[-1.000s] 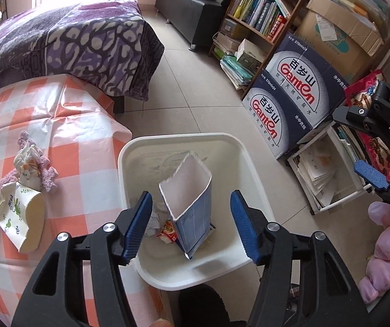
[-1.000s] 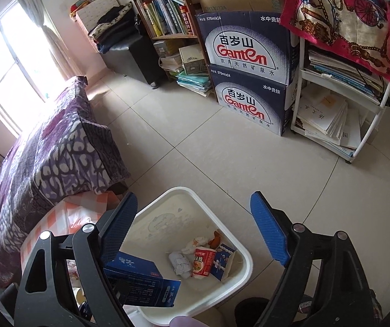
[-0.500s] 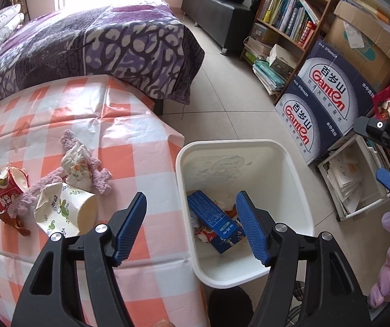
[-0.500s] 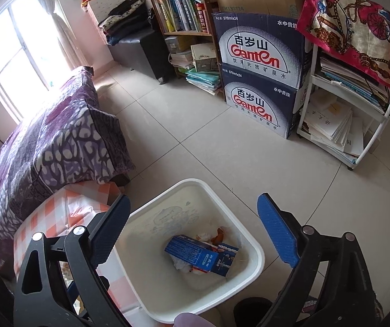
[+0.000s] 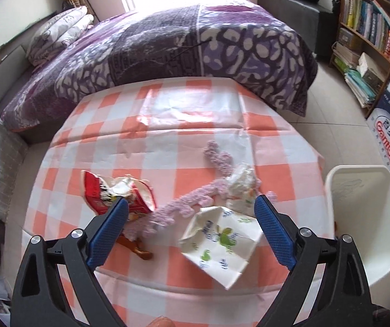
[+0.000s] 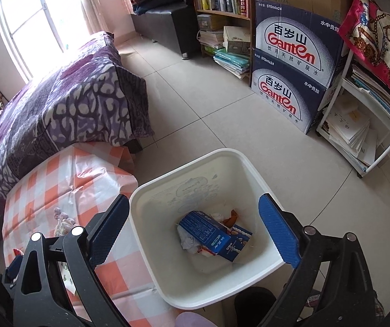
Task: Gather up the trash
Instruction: 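Grasp the crumpled red cup with the left tool while the right tool grasps the brown sausage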
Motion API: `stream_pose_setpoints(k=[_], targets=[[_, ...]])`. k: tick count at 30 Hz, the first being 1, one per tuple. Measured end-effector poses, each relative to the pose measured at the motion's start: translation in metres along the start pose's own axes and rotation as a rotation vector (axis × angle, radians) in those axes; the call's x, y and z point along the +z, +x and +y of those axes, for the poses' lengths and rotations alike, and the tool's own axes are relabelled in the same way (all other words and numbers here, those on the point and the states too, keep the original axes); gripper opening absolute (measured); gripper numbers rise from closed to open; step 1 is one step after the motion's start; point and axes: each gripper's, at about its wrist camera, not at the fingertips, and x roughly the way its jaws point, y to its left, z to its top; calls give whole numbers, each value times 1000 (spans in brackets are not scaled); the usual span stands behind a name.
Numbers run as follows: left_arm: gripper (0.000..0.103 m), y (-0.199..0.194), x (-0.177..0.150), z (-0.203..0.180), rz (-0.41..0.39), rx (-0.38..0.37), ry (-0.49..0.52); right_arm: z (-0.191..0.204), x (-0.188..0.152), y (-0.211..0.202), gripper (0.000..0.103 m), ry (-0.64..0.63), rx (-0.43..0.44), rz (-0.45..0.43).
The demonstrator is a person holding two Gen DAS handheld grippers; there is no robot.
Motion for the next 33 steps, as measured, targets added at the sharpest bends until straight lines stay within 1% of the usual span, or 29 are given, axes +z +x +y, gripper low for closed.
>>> stream_pose_setpoints(k=[2,7,11,16,19,21,22,23,27,29,33], targets=[[93,11,4,22,29,43,-24,10,-4,2,92,-22,7,10],[95,40,6,67,94,92,-112,40,-17,6,92,-97,28,35],[96,60,3,86,145,75,-155,62,-28,10,92,-159,38,56],[96,77,2,90,181,46,-167,86,-45,19,92,-223,55,107],[96,85,1,93,201,4,-173,100,-56,25,92,-257,67,140],[95,85,0,95,195,-9,-169,109,-63,28,92,-279,78,159],[91,82,0,97,181,-5,-166,114,-67,30,92,-291,85,169],[85,80,0,98,170,-5,-159,118,-70,31,92,-301,91,177],[85,67,-1,112,120,-19,-164,134,-82,39,92,-322,123,222],[84,60,-1,120,99,-23,-173,140,-88,42,92,-327,137,232],[84,44,-3,140,70,-49,-213,157,-100,40,92,-363,164,215]])
